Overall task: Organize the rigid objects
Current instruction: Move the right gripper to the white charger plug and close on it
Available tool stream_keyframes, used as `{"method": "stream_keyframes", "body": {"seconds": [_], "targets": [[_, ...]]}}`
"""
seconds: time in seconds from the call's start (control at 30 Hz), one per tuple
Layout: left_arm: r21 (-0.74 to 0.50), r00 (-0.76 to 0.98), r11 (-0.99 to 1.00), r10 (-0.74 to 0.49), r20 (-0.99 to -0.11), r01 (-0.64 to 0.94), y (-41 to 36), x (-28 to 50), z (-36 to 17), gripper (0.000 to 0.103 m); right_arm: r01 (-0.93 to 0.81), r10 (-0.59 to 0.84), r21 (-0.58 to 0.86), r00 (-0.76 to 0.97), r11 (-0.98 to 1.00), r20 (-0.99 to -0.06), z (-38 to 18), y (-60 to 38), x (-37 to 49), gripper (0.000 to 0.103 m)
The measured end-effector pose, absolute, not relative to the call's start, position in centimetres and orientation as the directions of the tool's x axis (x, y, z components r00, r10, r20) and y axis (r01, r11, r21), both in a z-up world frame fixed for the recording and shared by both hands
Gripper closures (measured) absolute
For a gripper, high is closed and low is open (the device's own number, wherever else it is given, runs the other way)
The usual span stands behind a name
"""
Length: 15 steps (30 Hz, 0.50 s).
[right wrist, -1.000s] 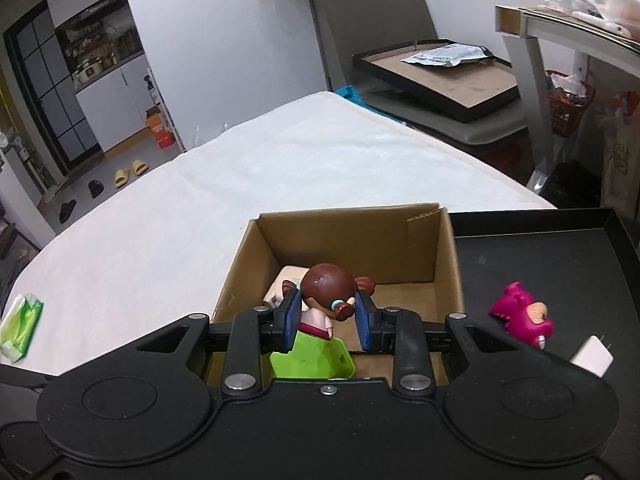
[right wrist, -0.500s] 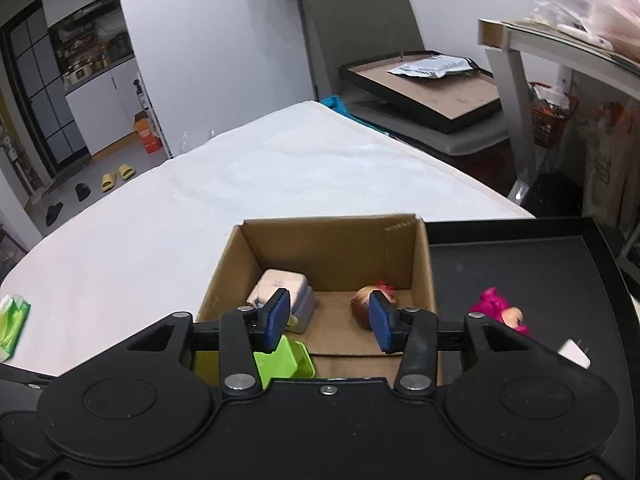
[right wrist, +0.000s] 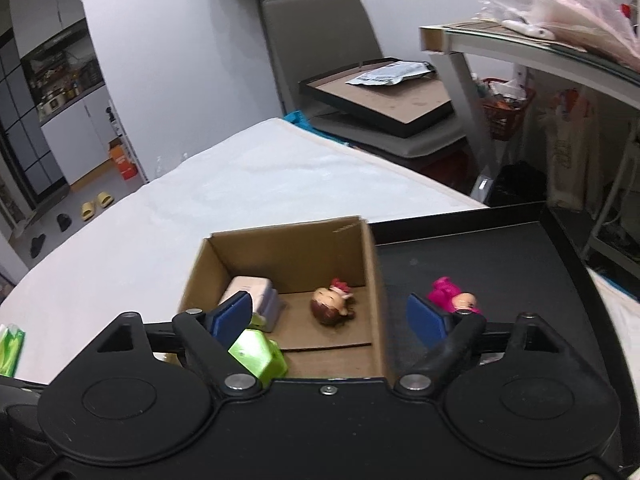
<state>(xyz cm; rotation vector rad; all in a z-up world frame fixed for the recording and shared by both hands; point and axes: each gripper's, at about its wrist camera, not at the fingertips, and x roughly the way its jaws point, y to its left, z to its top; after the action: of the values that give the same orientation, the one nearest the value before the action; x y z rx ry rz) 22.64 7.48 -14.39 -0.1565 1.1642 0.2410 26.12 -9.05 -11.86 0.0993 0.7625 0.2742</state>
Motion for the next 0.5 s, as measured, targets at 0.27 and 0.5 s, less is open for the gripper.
{"method": "stream_keyframes", "body": {"seconds": [0.27, 0.5], "targets": [[0.058, 0.374, 0.964, 0.156, -0.914, -0.26, 6.2, 22.8, -14.0, 0.054, -0.109, 0.198, 0.171, 0.704, 0.979, -0.682, -12.1, -12.0, 26.3, 0.016], [0.132, 0.362, 0.962, 0.215, -0.907, -0.24, 4.6, 23.4, -14.3, 0.043, -0.006, 0.137, 0.186, 0.696, 0.983, -0.705, -13.1, -14.5, 27.2, 0.017]]}}
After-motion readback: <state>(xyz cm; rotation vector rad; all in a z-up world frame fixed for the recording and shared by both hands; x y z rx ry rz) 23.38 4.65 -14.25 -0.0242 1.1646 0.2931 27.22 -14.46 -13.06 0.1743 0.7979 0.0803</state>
